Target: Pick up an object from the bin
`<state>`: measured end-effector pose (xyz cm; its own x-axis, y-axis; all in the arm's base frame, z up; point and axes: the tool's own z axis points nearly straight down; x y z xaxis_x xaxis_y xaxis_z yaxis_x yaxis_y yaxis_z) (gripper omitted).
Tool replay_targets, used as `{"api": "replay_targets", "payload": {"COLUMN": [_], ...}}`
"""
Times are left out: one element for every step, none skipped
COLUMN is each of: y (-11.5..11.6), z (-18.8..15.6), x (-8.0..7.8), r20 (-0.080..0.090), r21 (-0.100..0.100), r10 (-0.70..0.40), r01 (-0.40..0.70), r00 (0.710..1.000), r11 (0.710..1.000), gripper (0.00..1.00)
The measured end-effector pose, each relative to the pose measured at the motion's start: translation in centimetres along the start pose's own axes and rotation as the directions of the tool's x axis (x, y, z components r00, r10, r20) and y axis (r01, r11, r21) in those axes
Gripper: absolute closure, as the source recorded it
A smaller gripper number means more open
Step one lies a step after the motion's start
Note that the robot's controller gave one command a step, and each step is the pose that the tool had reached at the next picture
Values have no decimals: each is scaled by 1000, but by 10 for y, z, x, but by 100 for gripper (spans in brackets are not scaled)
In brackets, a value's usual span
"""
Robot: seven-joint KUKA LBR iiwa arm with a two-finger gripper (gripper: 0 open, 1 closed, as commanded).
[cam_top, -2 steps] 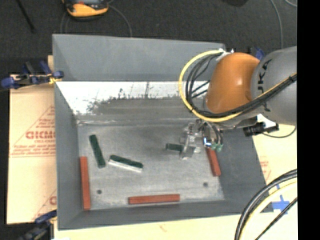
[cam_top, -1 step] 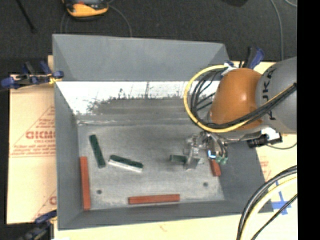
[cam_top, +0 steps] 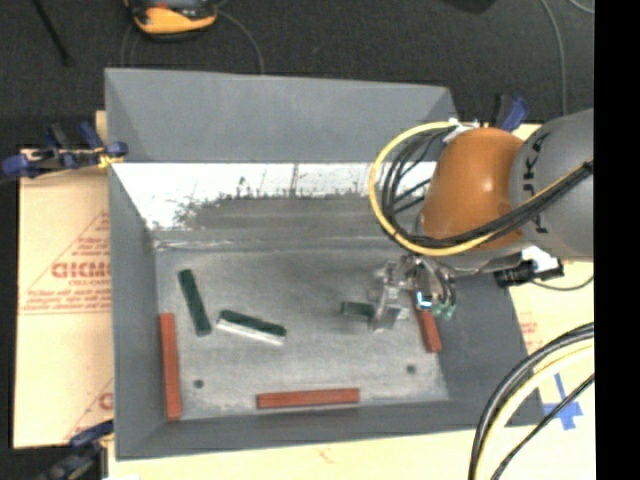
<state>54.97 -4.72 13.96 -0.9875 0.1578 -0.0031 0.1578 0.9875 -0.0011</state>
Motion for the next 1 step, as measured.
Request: {"api": "replay_targets", "payload": {"y": [5], "z": [-99], "x": [-2], "r20": [1], "r21": [0], "r10": [-36], "r01": [36], "r00": [999], "r11": [999], "gripper": [100]}}
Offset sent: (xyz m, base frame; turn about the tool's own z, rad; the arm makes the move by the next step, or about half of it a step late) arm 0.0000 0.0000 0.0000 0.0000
